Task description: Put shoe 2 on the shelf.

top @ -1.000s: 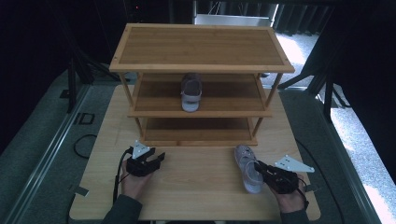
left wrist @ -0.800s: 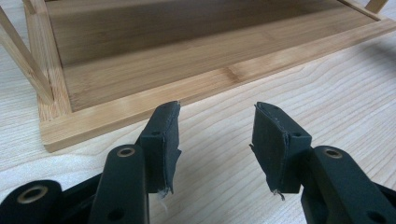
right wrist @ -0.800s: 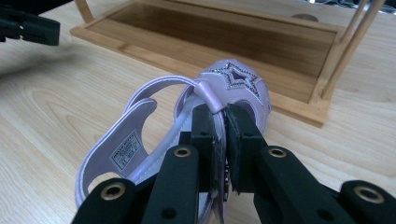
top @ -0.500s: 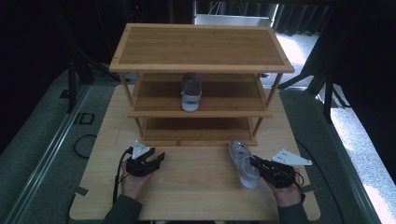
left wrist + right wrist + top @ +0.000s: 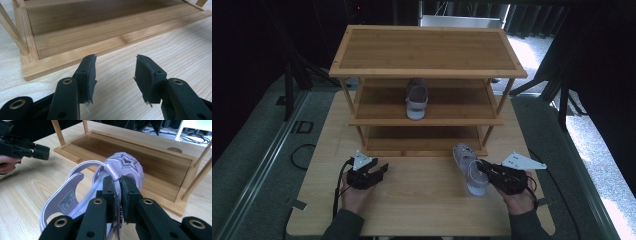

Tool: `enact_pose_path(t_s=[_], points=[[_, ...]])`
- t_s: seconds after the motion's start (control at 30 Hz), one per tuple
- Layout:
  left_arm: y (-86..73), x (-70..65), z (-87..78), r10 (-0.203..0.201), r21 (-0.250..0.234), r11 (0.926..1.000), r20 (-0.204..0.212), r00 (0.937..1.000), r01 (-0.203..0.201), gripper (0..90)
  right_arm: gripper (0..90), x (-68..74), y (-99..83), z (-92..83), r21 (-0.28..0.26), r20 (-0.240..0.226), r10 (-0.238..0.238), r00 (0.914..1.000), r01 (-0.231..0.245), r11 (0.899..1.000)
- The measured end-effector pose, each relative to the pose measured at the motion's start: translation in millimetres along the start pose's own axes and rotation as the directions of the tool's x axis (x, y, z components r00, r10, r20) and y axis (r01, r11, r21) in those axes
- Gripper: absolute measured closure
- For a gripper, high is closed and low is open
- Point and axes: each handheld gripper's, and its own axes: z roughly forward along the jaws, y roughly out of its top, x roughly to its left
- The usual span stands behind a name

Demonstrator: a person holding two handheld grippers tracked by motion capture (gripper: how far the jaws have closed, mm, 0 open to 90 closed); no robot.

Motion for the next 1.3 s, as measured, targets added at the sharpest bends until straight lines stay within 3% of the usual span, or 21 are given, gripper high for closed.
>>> enact_pose_path(t_s=[0.53,0.7,0.83,1.1,1.17,1.2,1.27,1.3], points=[[-0.3,1.1,-0.2,-0.005,-0.002,1.0000,-0.001,1.0000,0.005,51.9,82.7,7.7,28.3,-4.2,-0.035,-0.056,-0.037,0.9978,0.035,0.999],[-0.7,0.6,0.0,-0.004,0.000,1.0000,-0.003,1.0000,0.004,51.9,82.8,11.9,49.3,-14.3,-0.087,-0.111,-0.051,0.9926,0.041,0.995],[-1.1,1.0,-0.8,-0.006,0.000,1.0000,-0.004,1.0000,0.006,51.9,83.0,13.0,61.4,-19.8,-0.118,-0.128,-0.054,0.9903,0.039,0.992],[-1.6,0.9,-0.6,-0.004,0.002,1.0000,-0.005,1.0000,0.004,51.9,83.1,6.6,93.4,-19.1,-0.172,-0.077,-0.059,0.9952,0.045,0.984],[-1.6,1.4,-0.7,-0.005,0.000,1.0000,-0.003,1.0000,0.005,51.9,83.1,5.0,100.7,-14.1,-0.178,-0.042,-0.054,0.9977,0.046,0.983],[-1.3,1.4,-0.9,-0.006,-0.001,1.0000,-0.002,1.0000,0.006,51.9,83.1,5.2,107.4,-8.9,-0.177,-0.001,-0.062,0.9981,0.061,0.982],[-1.3,1.4,-0.9,-0.006,-0.001,1.0000,-0.002,1.0000,0.006,51.9,83.1,5.4,109.9,-6.4,-0.175,0.006,-0.064,0.9979,0.064,0.983],[-1.3,1.3,-0.6,-0.006,0.000,1.0000,-0.002,1.0000,0.006,51.9,83.2,7.0,115.8,2.3,-0.160,0.043,-0.077,0.9961,0.083,0.984]])
